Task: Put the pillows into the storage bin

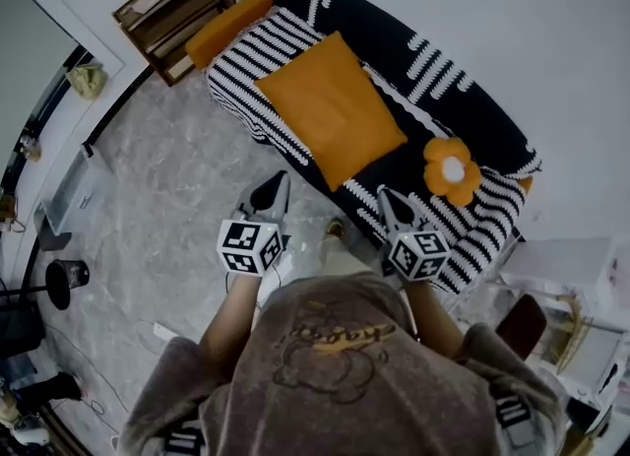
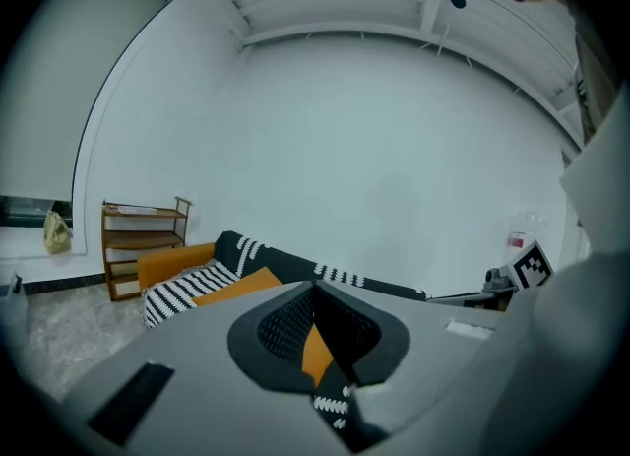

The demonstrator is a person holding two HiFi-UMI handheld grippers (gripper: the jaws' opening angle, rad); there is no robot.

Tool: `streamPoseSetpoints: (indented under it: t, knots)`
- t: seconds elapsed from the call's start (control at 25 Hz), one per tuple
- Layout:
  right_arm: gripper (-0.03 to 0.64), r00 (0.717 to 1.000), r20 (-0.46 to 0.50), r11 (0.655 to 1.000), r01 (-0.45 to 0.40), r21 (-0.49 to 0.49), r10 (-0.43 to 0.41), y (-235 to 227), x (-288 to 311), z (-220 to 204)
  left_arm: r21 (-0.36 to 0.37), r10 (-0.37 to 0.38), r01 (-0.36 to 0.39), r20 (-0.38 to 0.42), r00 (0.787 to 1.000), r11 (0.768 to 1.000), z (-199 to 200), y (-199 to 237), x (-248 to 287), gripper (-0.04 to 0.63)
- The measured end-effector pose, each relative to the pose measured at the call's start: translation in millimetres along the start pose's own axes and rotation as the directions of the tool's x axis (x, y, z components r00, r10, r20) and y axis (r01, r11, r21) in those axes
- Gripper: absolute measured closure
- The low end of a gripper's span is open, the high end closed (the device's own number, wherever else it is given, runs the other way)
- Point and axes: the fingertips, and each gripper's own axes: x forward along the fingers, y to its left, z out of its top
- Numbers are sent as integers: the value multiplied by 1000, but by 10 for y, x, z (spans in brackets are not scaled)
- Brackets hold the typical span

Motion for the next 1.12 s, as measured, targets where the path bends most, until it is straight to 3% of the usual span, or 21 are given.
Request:
streamPoseSetpoints:
  t: [0.52,1.08,1.12]
  knots:
    - [615,998,-36,999,-49,20,50,-686,1293,683,-35,59,-60,-7,998,998,464,579,1412,591]
    - [621,998,-15,992,63,113,-62,-1237,2413,1089,-25,-4,2,-62,998,1000,791,1318,2690,589]
    - [593,997,-21,989,71,131,-69,-1293,2473,1077,-26,-5,3,-72,997,1000,783,1355,2776,587]
